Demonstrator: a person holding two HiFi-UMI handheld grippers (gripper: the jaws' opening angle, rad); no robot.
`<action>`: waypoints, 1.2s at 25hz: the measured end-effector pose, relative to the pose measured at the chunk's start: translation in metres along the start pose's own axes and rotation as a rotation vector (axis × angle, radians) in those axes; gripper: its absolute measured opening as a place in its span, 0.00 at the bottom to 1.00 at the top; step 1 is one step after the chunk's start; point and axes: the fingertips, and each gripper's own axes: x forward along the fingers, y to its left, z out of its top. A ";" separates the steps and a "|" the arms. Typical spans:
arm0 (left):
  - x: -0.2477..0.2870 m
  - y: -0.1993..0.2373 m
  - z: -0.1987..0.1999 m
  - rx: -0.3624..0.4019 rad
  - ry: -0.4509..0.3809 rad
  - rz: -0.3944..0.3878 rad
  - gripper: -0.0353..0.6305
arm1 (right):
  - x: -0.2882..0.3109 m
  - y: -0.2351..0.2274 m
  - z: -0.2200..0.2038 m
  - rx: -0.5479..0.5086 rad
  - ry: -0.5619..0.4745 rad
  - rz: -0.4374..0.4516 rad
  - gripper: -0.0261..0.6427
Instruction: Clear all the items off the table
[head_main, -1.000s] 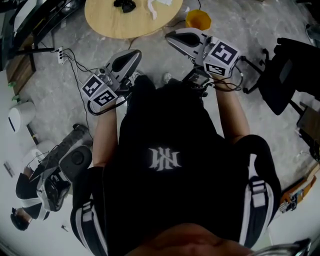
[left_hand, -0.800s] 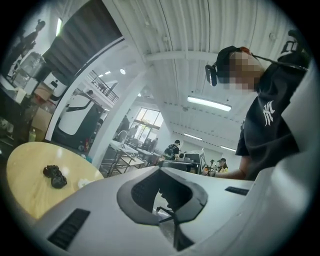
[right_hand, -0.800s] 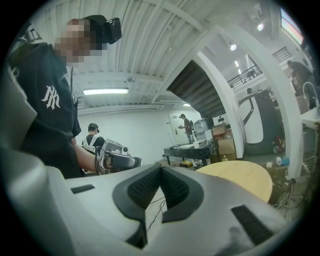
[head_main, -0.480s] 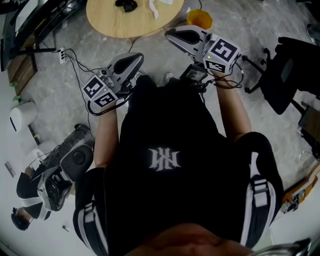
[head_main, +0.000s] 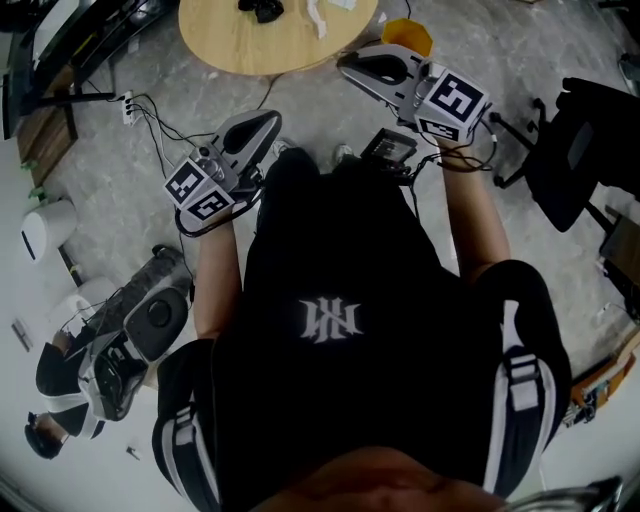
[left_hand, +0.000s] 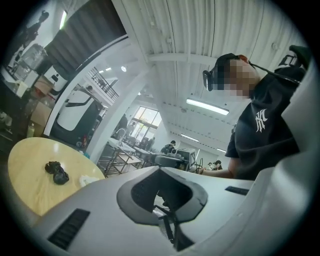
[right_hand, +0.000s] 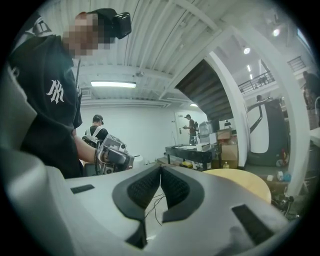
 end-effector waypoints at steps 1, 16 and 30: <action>-0.003 0.005 0.001 0.001 -0.004 0.013 0.07 | 0.001 -0.004 -0.001 -0.001 0.002 -0.007 0.06; -0.023 0.151 0.012 -0.120 0.027 -0.027 0.07 | 0.134 -0.065 -0.033 0.056 0.198 -0.028 0.37; -0.019 0.295 0.001 -0.149 0.109 -0.030 0.07 | 0.263 -0.200 -0.114 0.178 0.350 -0.205 0.61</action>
